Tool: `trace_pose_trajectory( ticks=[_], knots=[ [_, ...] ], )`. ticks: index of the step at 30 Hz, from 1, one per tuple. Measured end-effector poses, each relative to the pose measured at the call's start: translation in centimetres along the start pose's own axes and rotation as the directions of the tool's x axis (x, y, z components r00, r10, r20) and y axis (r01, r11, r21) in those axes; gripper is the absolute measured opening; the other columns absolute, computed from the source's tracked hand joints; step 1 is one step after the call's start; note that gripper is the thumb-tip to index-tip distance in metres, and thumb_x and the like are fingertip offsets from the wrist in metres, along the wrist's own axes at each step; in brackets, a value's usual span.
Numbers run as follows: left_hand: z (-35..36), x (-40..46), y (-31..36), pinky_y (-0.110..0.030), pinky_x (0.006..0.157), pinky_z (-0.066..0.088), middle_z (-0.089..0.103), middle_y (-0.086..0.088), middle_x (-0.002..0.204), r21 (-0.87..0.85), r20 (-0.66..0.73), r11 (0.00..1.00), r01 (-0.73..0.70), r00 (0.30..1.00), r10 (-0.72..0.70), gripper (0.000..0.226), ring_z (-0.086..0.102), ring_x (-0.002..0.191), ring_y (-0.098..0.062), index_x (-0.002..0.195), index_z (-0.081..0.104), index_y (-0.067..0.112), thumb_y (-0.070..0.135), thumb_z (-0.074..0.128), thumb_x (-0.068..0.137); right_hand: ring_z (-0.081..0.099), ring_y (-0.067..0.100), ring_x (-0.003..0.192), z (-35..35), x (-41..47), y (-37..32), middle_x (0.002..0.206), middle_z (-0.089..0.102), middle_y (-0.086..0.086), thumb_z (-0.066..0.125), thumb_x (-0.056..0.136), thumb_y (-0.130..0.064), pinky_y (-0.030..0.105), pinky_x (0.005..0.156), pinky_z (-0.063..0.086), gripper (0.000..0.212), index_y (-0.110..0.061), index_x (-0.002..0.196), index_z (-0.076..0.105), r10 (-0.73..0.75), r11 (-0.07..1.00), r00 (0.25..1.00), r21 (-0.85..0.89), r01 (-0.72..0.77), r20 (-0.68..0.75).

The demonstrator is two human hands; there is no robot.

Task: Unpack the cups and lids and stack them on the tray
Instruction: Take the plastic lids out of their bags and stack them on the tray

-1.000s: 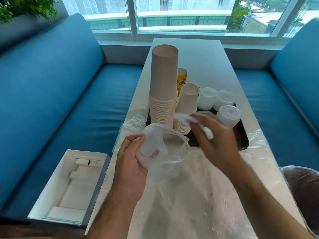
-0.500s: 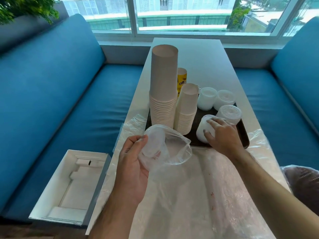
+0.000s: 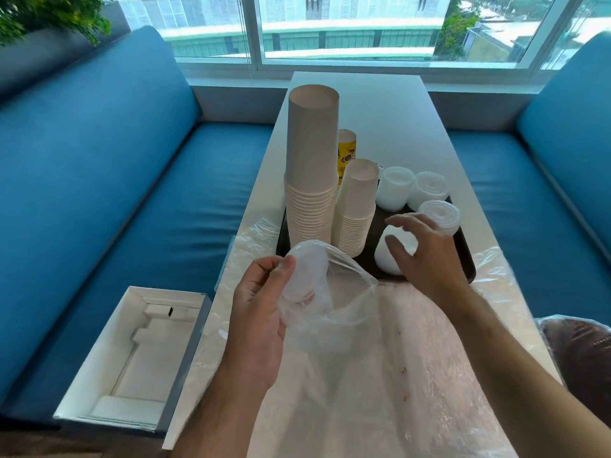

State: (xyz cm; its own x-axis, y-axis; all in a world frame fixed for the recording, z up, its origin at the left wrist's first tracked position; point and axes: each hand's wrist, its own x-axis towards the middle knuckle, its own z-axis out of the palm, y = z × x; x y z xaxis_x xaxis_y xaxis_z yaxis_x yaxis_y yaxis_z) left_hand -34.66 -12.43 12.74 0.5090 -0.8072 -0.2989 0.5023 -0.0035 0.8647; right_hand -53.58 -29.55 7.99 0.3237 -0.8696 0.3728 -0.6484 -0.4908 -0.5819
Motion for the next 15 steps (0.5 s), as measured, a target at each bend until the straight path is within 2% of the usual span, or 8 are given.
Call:
trace_pose_trajectory(
  ticks=[2, 3, 5, 7, 8, 10, 13, 15],
  knots=[
    [0.1, 0.0, -0.1, -0.053, 0.092, 0.058, 0.072, 0.007, 0.096, 0.059, 0.01, 0.998, -0.006, 1.0, 0.006, 0.014, 0.066, 0.109, -0.025, 0.085, 0.075, 0.028, 0.037, 0.074, 0.073, 0.066, 0.012, 0.094, -1.4, -0.3, -3.4, 0.109, 0.069, -0.005, 0.074, 0.089, -0.015, 0.027, 0.081, 0.055, 0.025, -0.018, 0.114, 0.073, -0.066, 0.965, 0.998, 0.255, 0.063, 0.003],
    [0.2, 0.0, -0.1, -0.052, 0.091, 0.058, 0.072, 0.007, 0.097, 0.091, 0.018, 0.996, -0.002, 1.0, 0.0, 0.018, 0.066, 0.109, -0.025, 0.087, 0.075, 0.028, 0.04, 0.075, 0.072, 0.066, 0.013, 0.093, -2.1, -0.5, -5.0, 0.107, 0.069, -0.007, 0.076, 0.088, -0.016, 0.025, 0.079, 0.055, 0.025, -0.019, 0.113, 0.073, -0.13, 0.94, 0.99, 0.323, 0.108, 0.048],
    [0.4, -0.1, -0.3, -0.052, 0.089, 0.059, 0.072, 0.001, 0.105, 0.157, 0.04, 0.987, 0.013, 0.999, -0.02, 0.035, 0.067, 0.109, -0.027, 0.093, 0.074, 0.026, 0.048, 0.077, 0.067, 0.063, 0.011, 0.103, -2.8, -0.9, -7.4, 0.118, 0.066, -0.01, 0.08, 0.086, -0.025, 0.02, 0.085, 0.053, 0.035, -0.026, 0.12, 0.071, -0.27, 0.923, 0.941, 0.332, 0.192, 0.204],
    [0.5, -0.2, -0.3, -0.051, 0.088, 0.059, 0.072, -0.005, 0.106, 0.211, 0.069, 0.977, 0.013, 0.997, -0.028, 0.045, 0.069, 0.105, -0.027, 0.097, 0.072, 0.023, 0.052, 0.077, 0.064, 0.057, 0.006, 0.116, -2.7, -1.2, -8.6, 0.13, 0.061, -0.012, 0.081, 0.084, -0.033, 0.022, 0.099, 0.048, 0.045, -0.034, 0.127, 0.066, -0.31, 0.939, 0.878, 0.26, 0.223, 0.365],
    [0.6, -0.3, -0.4, -0.051, 0.087, 0.059, 0.073, -0.006, 0.104, 0.232, 0.085, 0.973, 0.002, 0.996, -0.022, 0.046, 0.071, 0.102, -0.026, 0.098, 0.072, 0.021, 0.052, 0.078, 0.065, 0.056, 0.005, 0.118, -2.5, -1.2, -8.9, 0.131, 0.061, -0.013, 0.081, 0.083, -0.034, 0.023, 0.101, 0.047, 0.047, -0.035, 0.128, 0.066, -0.318, 0.941, 0.856, 0.246, 0.232, 0.408],
    [0.5, -0.4, -0.4, -0.049, 0.087, 0.06, 0.074, -0.006, 0.101, 0.282, 0.118, 0.959, -0.032, 0.993, -0.001, 0.047, 0.071, 0.099, -0.026, 0.1, 0.072, 0.02, 0.053, 0.081, 0.067, 0.059, 0.003, 0.112, -2.2, -1.3, -8.9, 0.123, 0.063, -0.016, 0.08, 0.083, -0.034, 0.02, 0.097, 0.049, 0.044, -0.032, 0.126, 0.067, -0.325, 0.938, 0.842, 0.257, 0.231, 0.431],
    [0.2, -0.5, -0.3, -0.042, 0.086, 0.06, 0.075, -0.007, 0.103, 0.331, 0.169, 0.941, -0.071, 0.986, 0.015, 0.047, 0.071, 0.101, -0.031, 0.107, 0.071, 0.019, 0.042, 0.083, 0.068, 0.065, 0.002, 0.097, -2.2, -1.4, -8.1, 0.106, 0.069, -0.019, 0.078, 0.084, -0.036, 0.015, 0.083, 0.052, 0.036, -0.027, 0.117, 0.069, -0.249, 0.936, 0.862, 0.34, 0.097, 0.442],
    [0.0, -0.4, -0.3, -0.045, 0.088, 0.059, 0.075, -0.01, 0.105, 0.292, 0.186, 0.954, -0.063, 0.982, 0.008, 0.044, 0.072, 0.1, -0.033, 0.111, 0.07, 0.016, 0.032, 0.079, 0.071, 0.07, 0.009, 0.097, -2.2, -1.5, -7.8, 0.102, 0.073, -0.012, 0.075, 0.084, -0.033, 0.023, 0.085, 0.057, 0.031, -0.025, 0.112, 0.069, -0.157, 0.866, 0.87, 0.489, -0.105, 0.467]
  ],
)
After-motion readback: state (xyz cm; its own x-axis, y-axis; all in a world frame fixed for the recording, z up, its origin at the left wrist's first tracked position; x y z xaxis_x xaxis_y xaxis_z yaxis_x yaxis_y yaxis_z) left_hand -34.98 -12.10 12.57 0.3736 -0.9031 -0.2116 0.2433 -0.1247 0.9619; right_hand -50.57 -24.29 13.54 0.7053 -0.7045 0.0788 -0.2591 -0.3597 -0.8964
